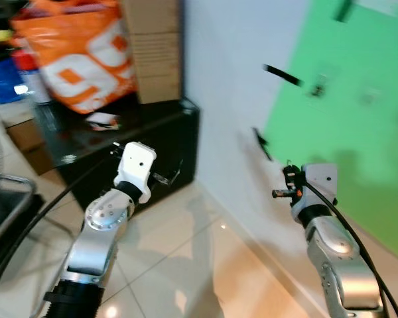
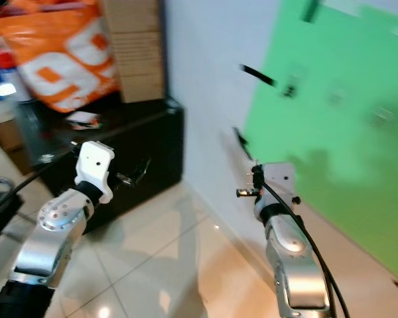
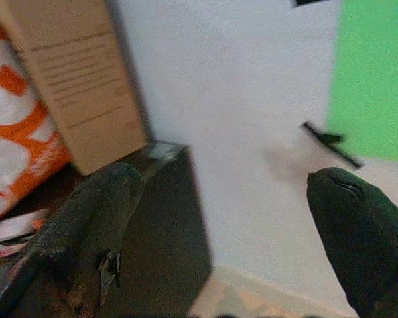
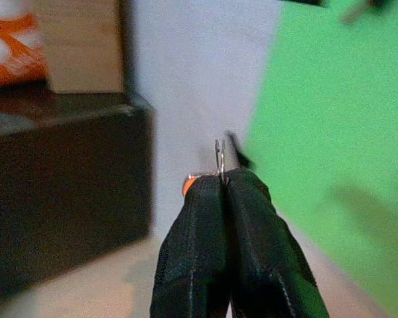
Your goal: Hang keys on a hook
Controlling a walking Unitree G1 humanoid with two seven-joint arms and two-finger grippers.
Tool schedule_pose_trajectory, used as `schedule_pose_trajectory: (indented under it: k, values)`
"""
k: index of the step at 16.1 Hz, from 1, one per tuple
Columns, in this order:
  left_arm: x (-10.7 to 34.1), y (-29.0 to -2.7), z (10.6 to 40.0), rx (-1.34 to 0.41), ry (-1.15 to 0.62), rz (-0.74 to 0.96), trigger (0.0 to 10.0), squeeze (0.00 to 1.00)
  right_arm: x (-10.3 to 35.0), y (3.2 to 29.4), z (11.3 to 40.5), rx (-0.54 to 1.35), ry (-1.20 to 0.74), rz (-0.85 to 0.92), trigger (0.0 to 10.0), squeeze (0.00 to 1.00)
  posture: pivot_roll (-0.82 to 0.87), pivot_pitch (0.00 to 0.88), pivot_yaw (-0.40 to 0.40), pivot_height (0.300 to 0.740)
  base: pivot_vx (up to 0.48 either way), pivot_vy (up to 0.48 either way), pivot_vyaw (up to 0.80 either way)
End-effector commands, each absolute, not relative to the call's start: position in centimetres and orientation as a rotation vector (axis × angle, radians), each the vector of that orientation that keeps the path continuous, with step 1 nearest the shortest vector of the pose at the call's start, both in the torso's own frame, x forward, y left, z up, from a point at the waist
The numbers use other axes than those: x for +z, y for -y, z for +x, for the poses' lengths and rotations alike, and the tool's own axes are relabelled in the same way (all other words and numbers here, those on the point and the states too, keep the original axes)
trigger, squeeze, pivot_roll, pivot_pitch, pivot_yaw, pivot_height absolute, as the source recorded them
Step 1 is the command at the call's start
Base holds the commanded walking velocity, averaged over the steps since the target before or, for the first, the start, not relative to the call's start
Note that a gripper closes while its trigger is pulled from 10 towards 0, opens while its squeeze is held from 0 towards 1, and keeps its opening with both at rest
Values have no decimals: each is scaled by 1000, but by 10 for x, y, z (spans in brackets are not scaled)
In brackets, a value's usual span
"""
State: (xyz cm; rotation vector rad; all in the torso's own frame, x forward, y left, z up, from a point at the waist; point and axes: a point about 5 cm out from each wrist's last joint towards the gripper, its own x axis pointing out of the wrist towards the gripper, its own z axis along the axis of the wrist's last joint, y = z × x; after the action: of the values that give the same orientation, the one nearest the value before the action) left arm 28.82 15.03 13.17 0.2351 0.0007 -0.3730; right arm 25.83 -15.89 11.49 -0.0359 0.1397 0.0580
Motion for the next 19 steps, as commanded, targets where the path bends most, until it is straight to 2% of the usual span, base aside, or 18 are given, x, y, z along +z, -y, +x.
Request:
schedule_pose_trajectory:
  k: [1,4,7,12,15,19]
  values:
    - [136,-145,291,-402,9,236,10000,0,113,164,259,35,-142,-49,10000,0,-64,0,-10,740,416,0,-544]
    - [136,-143,292,-443,7,251,10000,0,115,164,260,27,-132,-37,10000,0,-69,0,3,740,419,0,-800]
    - [137,-141,295,-489,5,261,10000,0,116,166,260,6,-119,-35,10000,0,-83,0,26,740,417,0,0]
    - [137,-138,297,-509,4,256,10000,0,119,166,262,21,-105,-38,10000,0,-79,0,15,740,417,0,-800]
    - [135,-138,295,-515,4,248,10000,0,121,161,262,74,-96,-41,10000,0,-78,0,6,740,419,0,0]
    - [138,-136,287,-598,20,222,10000,0,129,158,259,213,-65,-6,10000,0,-66,0,-10,740,0,0,0]
